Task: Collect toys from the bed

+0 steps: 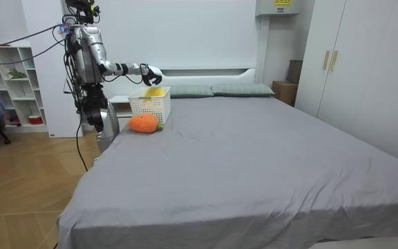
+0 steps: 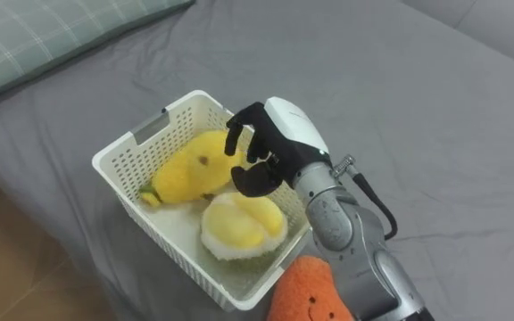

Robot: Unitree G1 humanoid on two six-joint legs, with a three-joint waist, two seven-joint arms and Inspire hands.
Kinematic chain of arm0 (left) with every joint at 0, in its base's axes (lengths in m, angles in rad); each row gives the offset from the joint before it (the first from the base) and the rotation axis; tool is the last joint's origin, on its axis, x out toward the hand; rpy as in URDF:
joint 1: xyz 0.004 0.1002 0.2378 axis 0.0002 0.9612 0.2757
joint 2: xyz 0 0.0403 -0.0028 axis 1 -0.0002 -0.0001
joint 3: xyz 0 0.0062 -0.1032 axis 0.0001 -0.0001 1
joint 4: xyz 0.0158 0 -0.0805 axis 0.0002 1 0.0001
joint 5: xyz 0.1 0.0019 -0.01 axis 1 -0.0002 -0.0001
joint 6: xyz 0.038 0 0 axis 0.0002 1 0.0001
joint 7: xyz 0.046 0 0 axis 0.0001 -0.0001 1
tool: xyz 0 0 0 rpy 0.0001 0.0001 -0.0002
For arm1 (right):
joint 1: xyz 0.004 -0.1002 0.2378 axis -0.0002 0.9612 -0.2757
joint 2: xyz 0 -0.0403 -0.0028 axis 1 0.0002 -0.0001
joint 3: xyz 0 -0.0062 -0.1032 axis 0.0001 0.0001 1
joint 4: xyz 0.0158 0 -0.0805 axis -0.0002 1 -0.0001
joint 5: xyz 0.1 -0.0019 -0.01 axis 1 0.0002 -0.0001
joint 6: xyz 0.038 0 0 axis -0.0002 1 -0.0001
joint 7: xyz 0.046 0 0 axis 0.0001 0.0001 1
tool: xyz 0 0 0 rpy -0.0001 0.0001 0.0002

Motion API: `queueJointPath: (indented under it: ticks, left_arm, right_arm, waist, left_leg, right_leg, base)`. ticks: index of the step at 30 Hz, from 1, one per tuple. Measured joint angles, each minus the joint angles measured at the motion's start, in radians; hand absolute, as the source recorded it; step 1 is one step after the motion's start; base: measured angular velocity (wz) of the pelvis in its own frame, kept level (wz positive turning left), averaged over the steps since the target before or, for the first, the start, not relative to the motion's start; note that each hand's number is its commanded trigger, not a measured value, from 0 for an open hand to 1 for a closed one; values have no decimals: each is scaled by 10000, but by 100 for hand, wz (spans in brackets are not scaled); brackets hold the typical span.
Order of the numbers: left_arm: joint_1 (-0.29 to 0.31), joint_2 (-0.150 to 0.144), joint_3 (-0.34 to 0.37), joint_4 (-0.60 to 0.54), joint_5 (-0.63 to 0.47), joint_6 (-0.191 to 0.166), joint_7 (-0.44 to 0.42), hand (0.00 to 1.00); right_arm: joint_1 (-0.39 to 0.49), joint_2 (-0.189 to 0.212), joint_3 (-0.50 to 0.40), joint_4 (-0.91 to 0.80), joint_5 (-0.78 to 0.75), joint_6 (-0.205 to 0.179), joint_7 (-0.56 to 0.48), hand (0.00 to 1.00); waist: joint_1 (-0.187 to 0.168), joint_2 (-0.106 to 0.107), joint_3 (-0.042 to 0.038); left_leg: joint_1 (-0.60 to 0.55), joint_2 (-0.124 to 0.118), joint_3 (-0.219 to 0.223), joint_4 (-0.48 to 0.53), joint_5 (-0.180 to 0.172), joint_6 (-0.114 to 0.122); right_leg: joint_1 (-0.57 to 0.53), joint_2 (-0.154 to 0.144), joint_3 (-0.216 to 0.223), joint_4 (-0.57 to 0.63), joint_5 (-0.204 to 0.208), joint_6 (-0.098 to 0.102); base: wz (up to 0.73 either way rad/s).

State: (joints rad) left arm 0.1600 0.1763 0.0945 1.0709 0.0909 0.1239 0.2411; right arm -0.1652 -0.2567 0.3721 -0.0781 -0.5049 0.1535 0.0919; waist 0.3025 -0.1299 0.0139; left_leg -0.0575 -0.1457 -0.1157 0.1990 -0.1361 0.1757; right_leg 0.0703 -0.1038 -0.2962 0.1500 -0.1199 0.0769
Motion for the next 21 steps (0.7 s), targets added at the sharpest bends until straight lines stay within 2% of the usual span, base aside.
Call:
queueJointPath:
  ticks: [10, 16, 21]
  left_arm:
    - [-113, 8, -6, 1, 0, -24, 85, 0]
    - [-126, 6, 4, -1, 1, -160, 133, 0]
    - [-22, -13, 267, -175, 20, -199, 128, 0]
  right_arm:
    - [0, 0, -1, 2, 97, -119, -67, 0]
    - [0, -1, -18, 11, 207, -130, -68, 0]
    - [6, -19, -178, 9, 302, -189, -53, 0]
  waist:
    - [10, 24, 16]
    - [-20, 81, 57]
    - [-235, 65, 47]
  left_leg:
    - [7, -14, -30, 68, 0, 0]
    - [7, -14, -23, 54, 1, 0]
    - [4, -16, -23, 47, 0, 0]
  right_leg:
    - [34, -3, -29, 15, 0, -2]
    - [44, -4, -10, 7, -1, -1]
    - [23, 3, 112, 0, 0, -2]
  base:
    - [1]
    - [0]
    - [0]
